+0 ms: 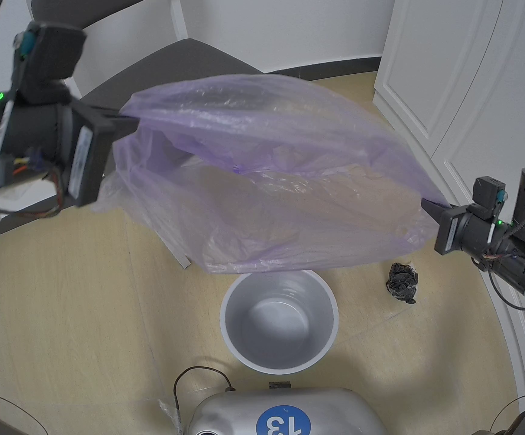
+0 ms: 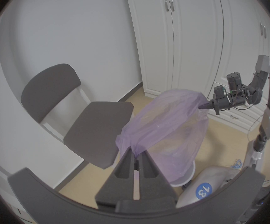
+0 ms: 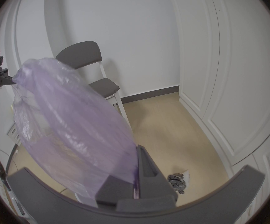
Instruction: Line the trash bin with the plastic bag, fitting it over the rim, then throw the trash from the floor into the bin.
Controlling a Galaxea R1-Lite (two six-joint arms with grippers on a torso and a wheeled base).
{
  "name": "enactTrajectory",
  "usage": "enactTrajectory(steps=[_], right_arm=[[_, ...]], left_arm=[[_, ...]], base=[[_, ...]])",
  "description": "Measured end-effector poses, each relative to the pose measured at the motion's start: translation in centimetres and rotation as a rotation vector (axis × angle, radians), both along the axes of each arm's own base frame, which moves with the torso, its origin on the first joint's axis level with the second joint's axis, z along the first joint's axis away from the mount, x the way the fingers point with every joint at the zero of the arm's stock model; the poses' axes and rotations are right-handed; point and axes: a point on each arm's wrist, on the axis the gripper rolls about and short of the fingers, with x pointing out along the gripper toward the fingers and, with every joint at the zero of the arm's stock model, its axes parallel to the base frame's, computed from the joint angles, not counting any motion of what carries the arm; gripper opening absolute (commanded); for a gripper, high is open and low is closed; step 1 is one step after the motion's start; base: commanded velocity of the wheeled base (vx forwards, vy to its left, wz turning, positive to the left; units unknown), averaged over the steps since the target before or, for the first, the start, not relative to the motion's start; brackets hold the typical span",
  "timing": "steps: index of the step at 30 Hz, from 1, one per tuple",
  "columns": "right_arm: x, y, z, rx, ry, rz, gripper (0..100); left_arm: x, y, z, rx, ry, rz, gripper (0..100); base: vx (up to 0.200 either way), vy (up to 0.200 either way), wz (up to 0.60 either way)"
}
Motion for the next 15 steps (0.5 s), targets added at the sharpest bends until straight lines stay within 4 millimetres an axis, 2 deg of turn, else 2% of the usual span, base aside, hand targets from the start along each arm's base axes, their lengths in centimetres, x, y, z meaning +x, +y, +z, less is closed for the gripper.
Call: enactTrajectory(steps=[7,15], right_arm=[[-3.4,-2.0,-1.2,-0.056,0.028,-0.023,0],[-5.5,-3.2,-2.1,-0.070,0.043,-0.044,0]], left_arm=[[-1.7,2.5,-1.8,-0.048,0.047,-0.014,0],[-0.9,1.9,-4.4,-0.148,0.050,-0.008,0]], base=[[0.000,0.000,0.00],[0.000,0.000,0.00]])
